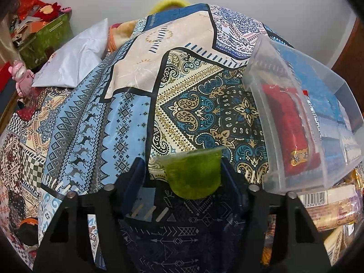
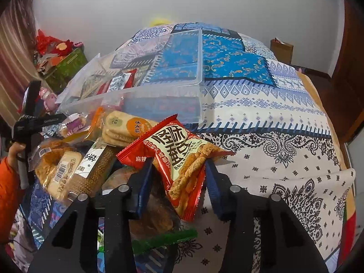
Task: Organize snacks
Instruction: 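Grasp the green jelly cup with the left gripper while the right lifts the red cracker bag, then lower the jelly cup into the clear box with the left gripper while the right drops the cracker bag in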
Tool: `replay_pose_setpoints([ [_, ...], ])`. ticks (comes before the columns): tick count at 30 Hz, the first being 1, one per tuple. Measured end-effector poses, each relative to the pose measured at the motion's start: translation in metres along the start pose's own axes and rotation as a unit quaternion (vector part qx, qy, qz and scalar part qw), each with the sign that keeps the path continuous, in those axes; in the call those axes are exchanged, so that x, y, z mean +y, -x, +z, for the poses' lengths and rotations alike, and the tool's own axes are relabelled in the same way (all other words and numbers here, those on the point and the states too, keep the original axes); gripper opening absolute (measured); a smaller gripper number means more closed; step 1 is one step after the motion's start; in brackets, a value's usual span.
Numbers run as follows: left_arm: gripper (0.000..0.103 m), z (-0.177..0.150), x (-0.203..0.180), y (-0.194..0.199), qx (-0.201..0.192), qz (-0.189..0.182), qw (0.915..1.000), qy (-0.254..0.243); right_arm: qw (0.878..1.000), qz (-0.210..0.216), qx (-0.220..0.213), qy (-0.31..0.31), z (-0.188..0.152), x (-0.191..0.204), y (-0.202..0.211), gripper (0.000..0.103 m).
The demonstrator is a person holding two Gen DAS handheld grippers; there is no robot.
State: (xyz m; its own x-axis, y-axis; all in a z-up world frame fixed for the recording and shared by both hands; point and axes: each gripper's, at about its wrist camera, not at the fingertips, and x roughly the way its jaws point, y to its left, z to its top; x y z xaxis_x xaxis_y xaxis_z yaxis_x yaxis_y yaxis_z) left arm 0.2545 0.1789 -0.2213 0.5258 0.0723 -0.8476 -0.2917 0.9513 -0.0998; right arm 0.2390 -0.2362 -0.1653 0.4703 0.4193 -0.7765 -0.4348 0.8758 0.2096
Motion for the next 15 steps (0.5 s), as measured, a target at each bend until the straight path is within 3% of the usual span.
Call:
replay_pose_setpoints([
  [3, 0.048, -0.002, 0.002, 0.008, -0.008, -0.007, 0.9999, -0.002, 1.0, -0.004, -0.006, -0.003, -0.002, 0.001, 0.005, 0.034],
  [15, 0.048, -0.013, 0.006, 0.064, -0.044, -0.019, 0.9988, -0.001, 0.999, -0.017, -0.046, -0.008, 0.0, 0.002, 0.038, 0.031],
])
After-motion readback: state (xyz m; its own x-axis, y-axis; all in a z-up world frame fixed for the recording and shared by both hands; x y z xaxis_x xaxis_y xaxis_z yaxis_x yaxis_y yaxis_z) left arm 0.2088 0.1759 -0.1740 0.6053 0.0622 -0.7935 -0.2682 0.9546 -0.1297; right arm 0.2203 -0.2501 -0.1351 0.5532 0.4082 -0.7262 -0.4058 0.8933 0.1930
